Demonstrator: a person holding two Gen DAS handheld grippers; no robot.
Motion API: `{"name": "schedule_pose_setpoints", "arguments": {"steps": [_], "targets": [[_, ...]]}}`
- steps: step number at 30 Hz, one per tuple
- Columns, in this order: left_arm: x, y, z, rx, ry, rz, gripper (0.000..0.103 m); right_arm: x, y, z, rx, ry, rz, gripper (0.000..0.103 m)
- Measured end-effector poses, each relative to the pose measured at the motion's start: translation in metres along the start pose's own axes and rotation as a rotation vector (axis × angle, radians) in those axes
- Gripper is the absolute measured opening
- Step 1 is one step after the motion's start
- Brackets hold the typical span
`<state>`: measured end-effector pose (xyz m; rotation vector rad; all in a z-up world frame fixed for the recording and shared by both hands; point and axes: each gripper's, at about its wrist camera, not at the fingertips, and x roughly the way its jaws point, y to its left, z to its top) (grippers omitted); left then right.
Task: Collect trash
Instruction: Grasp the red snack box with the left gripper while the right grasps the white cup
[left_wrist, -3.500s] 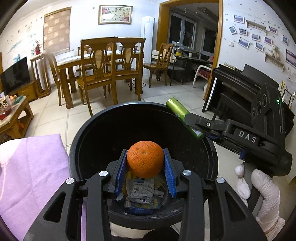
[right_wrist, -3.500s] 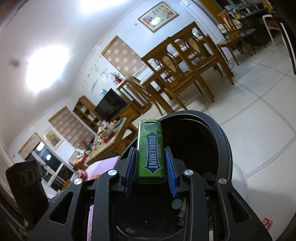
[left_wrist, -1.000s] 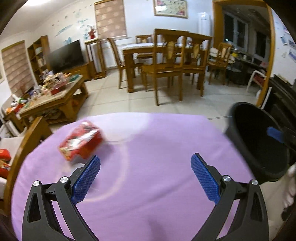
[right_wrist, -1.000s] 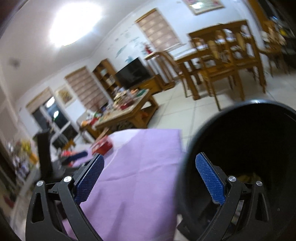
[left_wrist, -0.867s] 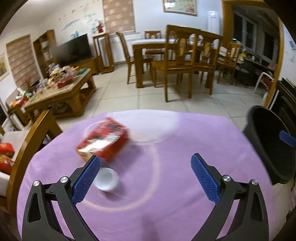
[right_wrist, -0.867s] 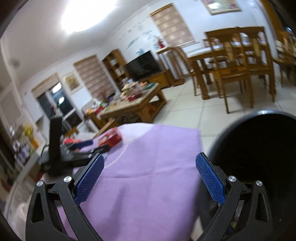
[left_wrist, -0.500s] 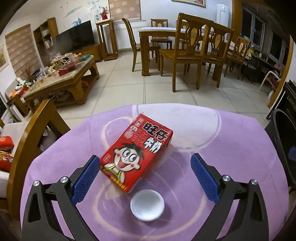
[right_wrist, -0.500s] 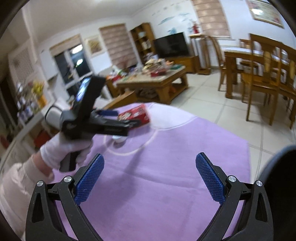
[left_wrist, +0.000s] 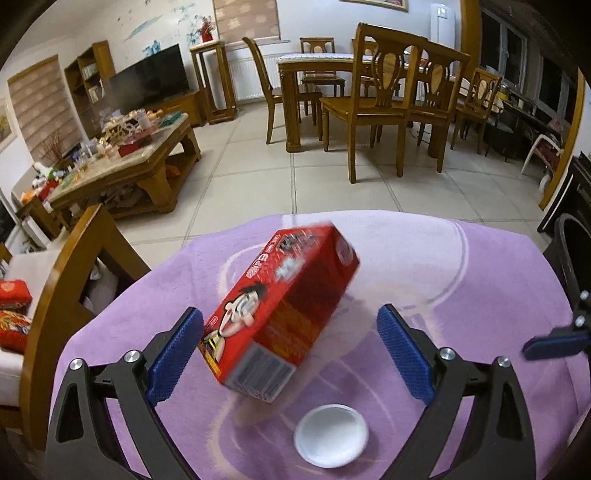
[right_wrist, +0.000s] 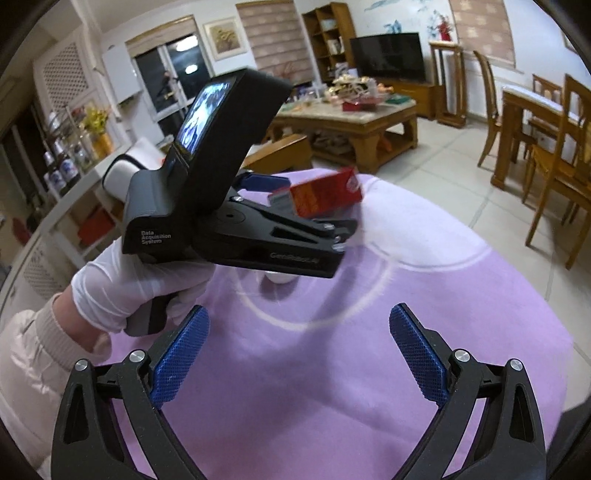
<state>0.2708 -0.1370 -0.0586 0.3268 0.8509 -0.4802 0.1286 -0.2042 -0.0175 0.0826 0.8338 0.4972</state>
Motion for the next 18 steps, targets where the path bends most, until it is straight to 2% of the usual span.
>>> {"name": "schedule_pose_setpoints", "arguments": {"steps": [2, 3, 5, 13, 14, 18], "targets": [[0.009, 0.014, -0.001, -0.049, 0.048, -0.063, 0.059, 0.013, 0.002, 0.008, 0.008, 0.016, 0.009, 0.092], [0.011, 0.019, -0.003, -0.07, 0.056, -0.081, 0.055, 0.02, 0.005, 0.011, 0.012, 0.025, 0.017, 0.091], [0.008, 0.029, -0.004, -0.097, 0.038, -0.11, 0.051, 0.031, 0.007, 0.018, 0.023, 0.039, 0.031, 0.087], [0.002, 0.04, -0.006, -0.133, 0.029, -0.149, 0.035, 0.069, 0.018, 0.038, 0.037, 0.074, 0.044, 0.084], [0.001, 0.039, -0.007, -0.138, 0.024, -0.154, 0.035, 0.073, 0.02, 0.04, 0.031, 0.076, 0.042, 0.079], [0.0, 0.038, -0.009, -0.144, 0.007, -0.149, 0.034, 0.092, 0.03, 0.047, -0.006, 0.109, -0.003, 0.069]]}}
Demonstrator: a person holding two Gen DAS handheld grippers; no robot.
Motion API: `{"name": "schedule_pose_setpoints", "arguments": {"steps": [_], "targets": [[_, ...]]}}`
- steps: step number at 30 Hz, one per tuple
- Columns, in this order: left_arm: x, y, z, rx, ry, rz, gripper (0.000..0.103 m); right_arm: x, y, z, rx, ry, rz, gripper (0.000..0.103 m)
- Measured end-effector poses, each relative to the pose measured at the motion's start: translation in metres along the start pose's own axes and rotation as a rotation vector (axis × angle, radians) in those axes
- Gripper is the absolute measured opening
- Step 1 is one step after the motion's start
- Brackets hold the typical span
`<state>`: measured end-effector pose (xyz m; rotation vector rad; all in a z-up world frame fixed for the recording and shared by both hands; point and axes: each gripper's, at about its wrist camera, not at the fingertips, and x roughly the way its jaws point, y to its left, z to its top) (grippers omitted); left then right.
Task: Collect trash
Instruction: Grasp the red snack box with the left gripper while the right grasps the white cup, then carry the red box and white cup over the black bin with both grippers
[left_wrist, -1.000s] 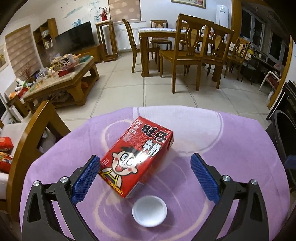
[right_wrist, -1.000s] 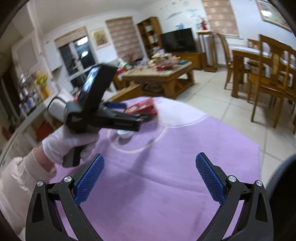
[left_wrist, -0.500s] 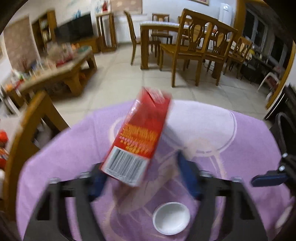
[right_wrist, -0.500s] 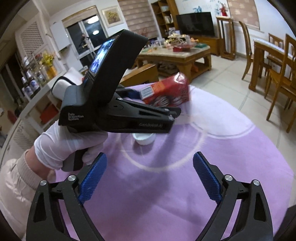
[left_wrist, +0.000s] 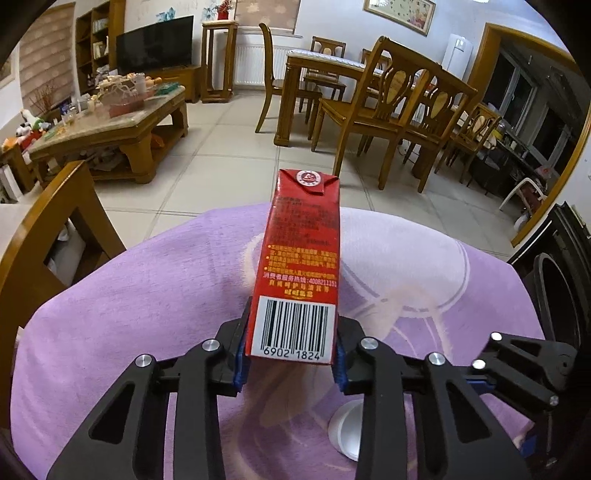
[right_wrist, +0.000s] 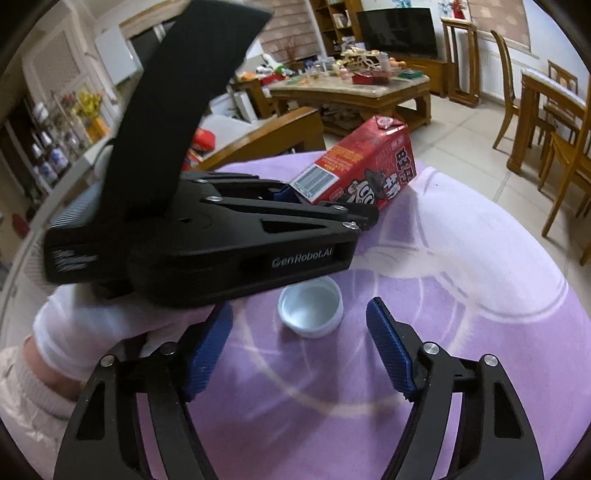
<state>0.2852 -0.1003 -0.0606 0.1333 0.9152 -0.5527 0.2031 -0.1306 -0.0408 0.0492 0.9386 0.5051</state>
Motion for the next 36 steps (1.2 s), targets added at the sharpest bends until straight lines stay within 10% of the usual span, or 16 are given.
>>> {"name": "schedule_pose_setpoints", "arguments": {"steps": [6, 20, 36], "targets": [[-0.004, 0.004, -0.003, -0.021, -0.018, 0.011, 0.034, 0.01, 0.006, -0.001, -0.054, 0.001, -0.093, 0.04], [-0.037, 0.004, -0.027, -0.088, -0.076, 0.028, 0.033, -0.016, -0.024, -0.026, 0.052, -0.01, -0.01, 0.038], [-0.113, -0.129, -0.069, 0.08, -0.257, -0.079, 0.033, -0.214, -0.085, -0.16, 0.337, -0.434, 0.083, 0.038]]}}
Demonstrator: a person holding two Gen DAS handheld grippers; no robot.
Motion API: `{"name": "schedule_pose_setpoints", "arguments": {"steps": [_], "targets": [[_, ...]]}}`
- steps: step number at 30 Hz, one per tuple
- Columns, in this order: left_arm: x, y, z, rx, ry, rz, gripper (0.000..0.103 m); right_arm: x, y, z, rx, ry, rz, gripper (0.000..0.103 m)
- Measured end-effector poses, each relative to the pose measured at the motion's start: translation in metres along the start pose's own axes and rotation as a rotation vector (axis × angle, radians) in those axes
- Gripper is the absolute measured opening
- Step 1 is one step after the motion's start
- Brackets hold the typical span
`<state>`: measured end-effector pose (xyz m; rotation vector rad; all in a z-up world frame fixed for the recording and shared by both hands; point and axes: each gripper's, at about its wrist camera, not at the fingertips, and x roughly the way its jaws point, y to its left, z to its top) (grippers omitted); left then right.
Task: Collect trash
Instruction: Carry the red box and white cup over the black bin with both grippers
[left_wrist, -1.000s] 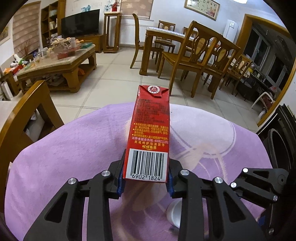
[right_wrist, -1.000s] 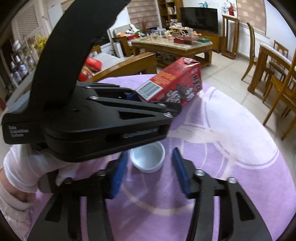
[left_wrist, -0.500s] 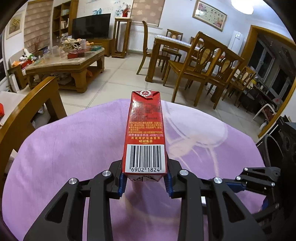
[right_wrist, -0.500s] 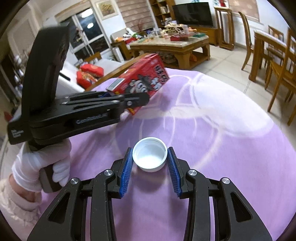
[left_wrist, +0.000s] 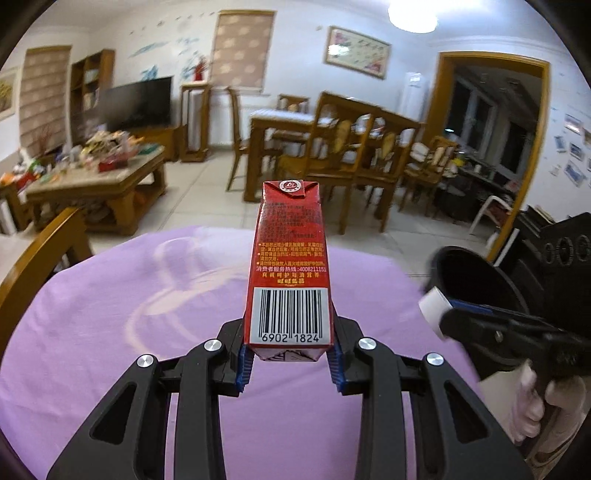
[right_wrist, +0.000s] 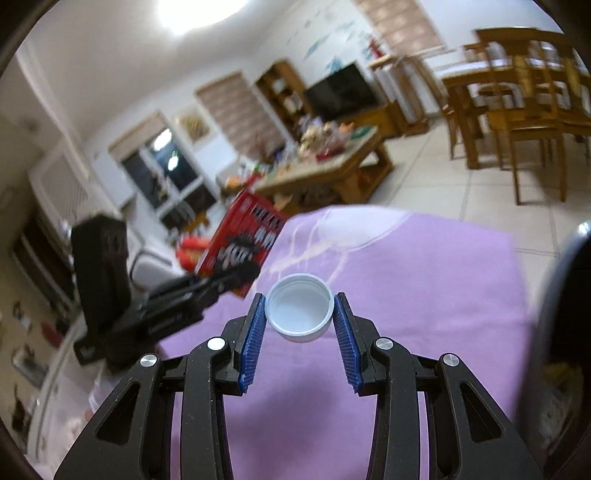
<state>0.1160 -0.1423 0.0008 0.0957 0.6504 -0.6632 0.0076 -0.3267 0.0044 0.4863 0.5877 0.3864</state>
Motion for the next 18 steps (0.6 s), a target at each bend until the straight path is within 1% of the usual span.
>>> {"name": "schedule_pose_setpoints", "arguments": {"steps": [2, 5, 8, 10, 11, 14, 16, 18], "targets": [[-0.003, -0.025, 0.0, 0.031, -0.018, -0.024, 0.033, -0.034, -0.014, -0.008, 0.03, -0.062, -0.016, 0.038], [-0.002, -0.072, 0.001, 0.097, -0.045, -0.07, 0.033, -0.082, -0.038, -0.017, 0.055, -0.153, -0.08, 0.038], [0.002, -0.104, 0.005, 0.128, -0.064, -0.117, 0.033, -0.131, -0.067, -0.025, 0.089, -0.246, -0.15, 0.038], [0.008, -0.134, 0.006, 0.164, -0.075, -0.15, 0.033, -0.169, -0.09, -0.031, 0.124, -0.315, -0.194, 0.038], [0.01, -0.143, 0.004, 0.174, -0.078, -0.163, 0.033, -0.182, -0.099, -0.035, 0.137, -0.336, -0.207, 0.038], [0.025, -0.179, 0.003, 0.218, -0.072, -0.212, 0.033, -0.229, -0.132, -0.045, 0.187, -0.418, -0.265, 0.038], [0.038, -0.203, 0.0, 0.241, -0.056, -0.249, 0.033, -0.257, -0.154, -0.054, 0.214, -0.451, -0.288, 0.038], [0.049, -0.22, -0.005, 0.256, -0.04, -0.276, 0.033, -0.274, -0.176, -0.06, 0.238, -0.474, -0.307, 0.038]]}}
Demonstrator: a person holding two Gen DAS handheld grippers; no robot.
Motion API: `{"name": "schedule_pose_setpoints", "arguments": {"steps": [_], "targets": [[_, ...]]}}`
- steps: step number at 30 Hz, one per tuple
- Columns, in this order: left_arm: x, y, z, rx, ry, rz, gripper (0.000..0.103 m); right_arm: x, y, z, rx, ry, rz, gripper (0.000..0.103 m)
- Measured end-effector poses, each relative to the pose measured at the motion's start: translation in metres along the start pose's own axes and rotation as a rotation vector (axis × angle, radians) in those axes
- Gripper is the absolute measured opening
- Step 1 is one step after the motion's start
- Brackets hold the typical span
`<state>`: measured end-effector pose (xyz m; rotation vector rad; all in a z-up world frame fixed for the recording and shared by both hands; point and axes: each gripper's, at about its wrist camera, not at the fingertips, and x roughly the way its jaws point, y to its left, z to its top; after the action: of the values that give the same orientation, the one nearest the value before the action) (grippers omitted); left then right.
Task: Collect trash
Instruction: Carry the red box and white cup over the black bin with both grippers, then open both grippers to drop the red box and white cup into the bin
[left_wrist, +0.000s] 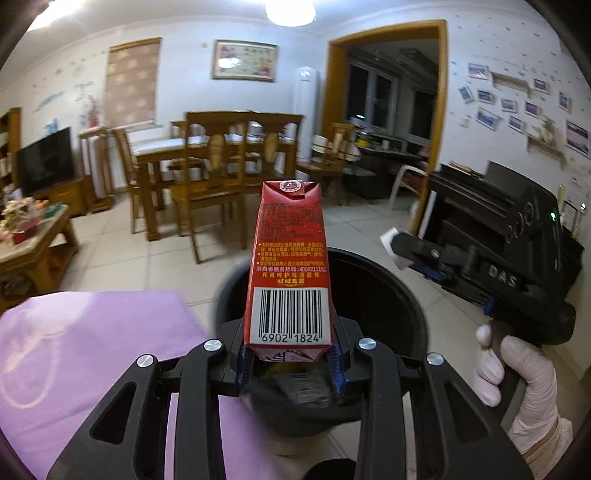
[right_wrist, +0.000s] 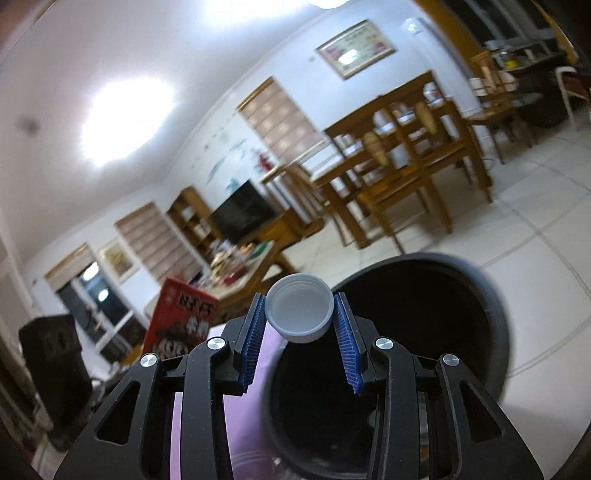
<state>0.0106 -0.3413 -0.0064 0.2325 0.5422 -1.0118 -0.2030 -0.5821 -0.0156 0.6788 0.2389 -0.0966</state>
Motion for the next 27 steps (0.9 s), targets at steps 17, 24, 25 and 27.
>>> {"name": "schedule_pose_setpoints", "arguments": {"steps": [17, 24, 25, 27], "targets": [[0.07, -0.041, -0.024, 0.033, 0.146, -0.063, 0.033, 0.046, -0.06, -0.005, 0.115, 0.028, -0.046, 0.038], [0.073, -0.044, -0.028, 0.031, 0.167, -0.063, 0.033, 0.052, -0.06, -0.004, 0.119, 0.028, -0.046, 0.038], [0.073, -0.044, -0.029, 0.031, 0.169, -0.062, 0.033, 0.052, -0.059, -0.004, 0.119, 0.028, -0.048, 0.038], [0.075, -0.046, -0.029, 0.033, 0.175, -0.06, 0.033, 0.055, -0.058, -0.004, 0.121, 0.029, -0.05, 0.038]]}}
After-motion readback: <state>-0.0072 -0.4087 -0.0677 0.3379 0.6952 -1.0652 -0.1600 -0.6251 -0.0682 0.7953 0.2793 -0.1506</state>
